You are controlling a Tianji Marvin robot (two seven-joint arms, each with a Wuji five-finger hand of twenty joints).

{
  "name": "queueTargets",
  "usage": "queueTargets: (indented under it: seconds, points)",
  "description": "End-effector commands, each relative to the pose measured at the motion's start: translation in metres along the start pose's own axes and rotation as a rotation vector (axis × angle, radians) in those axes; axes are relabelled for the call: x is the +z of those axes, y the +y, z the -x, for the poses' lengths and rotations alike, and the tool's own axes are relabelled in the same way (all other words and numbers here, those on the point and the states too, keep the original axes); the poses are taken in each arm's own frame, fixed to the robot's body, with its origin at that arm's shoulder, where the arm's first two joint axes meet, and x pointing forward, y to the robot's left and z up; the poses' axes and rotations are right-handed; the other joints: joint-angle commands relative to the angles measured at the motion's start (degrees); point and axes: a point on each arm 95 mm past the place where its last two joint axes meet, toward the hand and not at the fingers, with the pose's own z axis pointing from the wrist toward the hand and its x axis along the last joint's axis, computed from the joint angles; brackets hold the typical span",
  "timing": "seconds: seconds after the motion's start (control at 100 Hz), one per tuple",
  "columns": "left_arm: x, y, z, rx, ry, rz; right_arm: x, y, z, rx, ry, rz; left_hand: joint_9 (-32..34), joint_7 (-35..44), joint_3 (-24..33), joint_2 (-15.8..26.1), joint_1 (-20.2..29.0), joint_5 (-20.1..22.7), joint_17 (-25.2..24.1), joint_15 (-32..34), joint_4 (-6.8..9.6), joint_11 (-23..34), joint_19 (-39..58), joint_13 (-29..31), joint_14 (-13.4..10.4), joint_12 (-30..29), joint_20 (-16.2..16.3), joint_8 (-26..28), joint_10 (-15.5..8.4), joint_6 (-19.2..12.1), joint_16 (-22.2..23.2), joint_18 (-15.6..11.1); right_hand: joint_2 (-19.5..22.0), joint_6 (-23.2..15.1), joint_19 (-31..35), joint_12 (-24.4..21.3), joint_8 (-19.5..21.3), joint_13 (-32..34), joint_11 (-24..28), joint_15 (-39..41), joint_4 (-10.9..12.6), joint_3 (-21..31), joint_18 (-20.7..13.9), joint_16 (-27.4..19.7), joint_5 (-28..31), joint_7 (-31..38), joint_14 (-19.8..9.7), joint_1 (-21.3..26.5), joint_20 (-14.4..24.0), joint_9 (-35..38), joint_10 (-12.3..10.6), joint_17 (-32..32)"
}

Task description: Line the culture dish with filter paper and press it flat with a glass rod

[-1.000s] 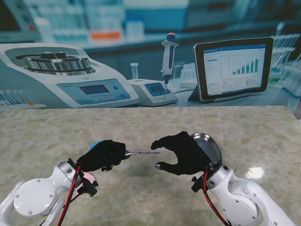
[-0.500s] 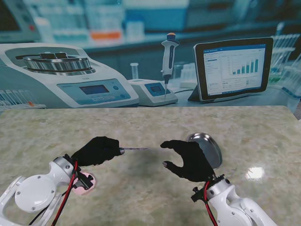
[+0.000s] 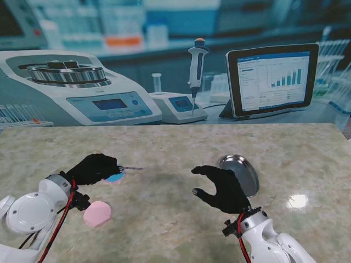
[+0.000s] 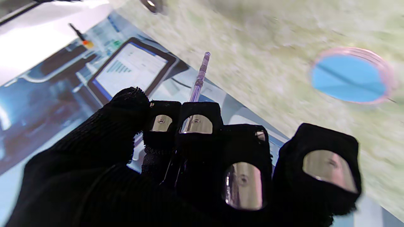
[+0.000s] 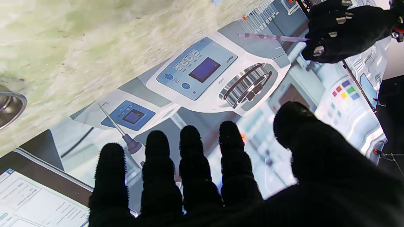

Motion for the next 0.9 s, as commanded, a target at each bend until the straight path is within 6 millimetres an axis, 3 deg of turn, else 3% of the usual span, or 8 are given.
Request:
queueTargets:
  seconds: [0.0,0.42,0.89]
  points:
    - [0.000,-0.005,0.012,0.000,-0.039,-0.006,-0.003,-0.004,0.001,0.007,-0.014,-0.005,5.30,5.05,0.96,1.75,-0.28,2.32,2.93,4.96,1.89,6.27,11.43,3.79,-8.10,-0.29,2.05,0.99,-8.29,11.03,0.41,-1.23,0.96,0.07,-0.86,-0.28,-0.78,-1.52,-0.41,-0.64,0.86,-0.87,-1.04,-0.79,-2.64,-1.15,-1.34,-0.55,-1.19,-1.80,-0.38,-1.22]
    - [0.005,-0.023,0.050,0.121,-0.191,-0.086,-0.001,-0.005,0.000,0.026,-0.015,0.008,5.27,5.20,0.56,2.00,-0.43,2.21,2.91,4.94,2.20,6.27,11.74,3.79,-8.30,-0.43,1.60,0.95,-8.51,10.68,0.48,-1.47,1.24,0.95,-0.59,-0.37,-1.05,-1.42,-0.02,-0.30,1.00,-0.83,-1.07,-0.96,-2.10,-1.02,-1.23,-0.46,-1.33,-1.55,-0.11,-1.05]
    - [0.015,-0.017,0.069,0.250,-0.278,-0.095,-0.001,-0.006,0.001,0.038,-0.015,0.019,5.26,5.29,0.14,2.26,-0.44,2.08,2.92,4.89,2.28,6.21,11.86,3.80,-8.50,-0.48,1.28,0.97,-8.63,10.45,0.44,-1.73,1.28,1.35,-0.12,-0.49,-1.25,-1.26,0.26,0.00,1.04,-0.55,-1.08,-1.05,-1.70,-0.93,-1.17,-0.58,-1.35,-1.35,0.10,-0.80]
